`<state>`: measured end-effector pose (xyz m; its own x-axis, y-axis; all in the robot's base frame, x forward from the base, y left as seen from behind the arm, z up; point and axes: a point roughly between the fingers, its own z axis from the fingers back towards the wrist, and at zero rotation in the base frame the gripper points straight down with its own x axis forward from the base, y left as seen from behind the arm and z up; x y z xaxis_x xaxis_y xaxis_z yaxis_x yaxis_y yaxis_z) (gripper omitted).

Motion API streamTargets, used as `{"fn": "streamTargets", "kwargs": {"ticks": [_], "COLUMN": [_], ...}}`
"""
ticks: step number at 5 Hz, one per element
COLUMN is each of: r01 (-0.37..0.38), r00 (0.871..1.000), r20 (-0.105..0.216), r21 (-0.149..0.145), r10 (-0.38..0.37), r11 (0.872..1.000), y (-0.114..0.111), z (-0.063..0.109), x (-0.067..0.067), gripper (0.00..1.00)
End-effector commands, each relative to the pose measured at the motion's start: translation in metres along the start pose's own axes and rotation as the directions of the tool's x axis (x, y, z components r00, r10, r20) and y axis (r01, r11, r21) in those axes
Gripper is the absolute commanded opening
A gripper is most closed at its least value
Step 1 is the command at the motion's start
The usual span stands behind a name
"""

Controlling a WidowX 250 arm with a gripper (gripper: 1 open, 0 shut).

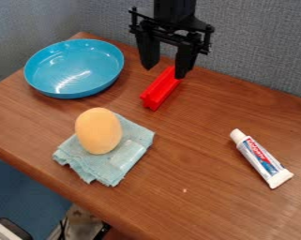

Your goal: Put the red object on the blue plate

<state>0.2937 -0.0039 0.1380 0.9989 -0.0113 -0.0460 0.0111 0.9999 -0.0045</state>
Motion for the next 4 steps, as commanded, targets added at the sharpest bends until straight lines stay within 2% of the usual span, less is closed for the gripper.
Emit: {"fn": "streamTargets", "kwargs": {"ticks": [1, 3, 4], "r01": [-0.003, -0.057, -0.069], "r00": [1.000, 0.997, 0.996], "r20": [-0.020, -0.042, -0.049], "r21": [-0.002, 0.009, 0.024], "r10": [0.003, 0.057, 0.071], "r11": [1.000, 0.998, 0.997], "y": [0.002, 0.026, 0.035], "z": [-0.008, -0.033, -0.045], "x": [0.001, 0.037, 0.052], "gripper": [1.00, 1.00, 1.00]}}
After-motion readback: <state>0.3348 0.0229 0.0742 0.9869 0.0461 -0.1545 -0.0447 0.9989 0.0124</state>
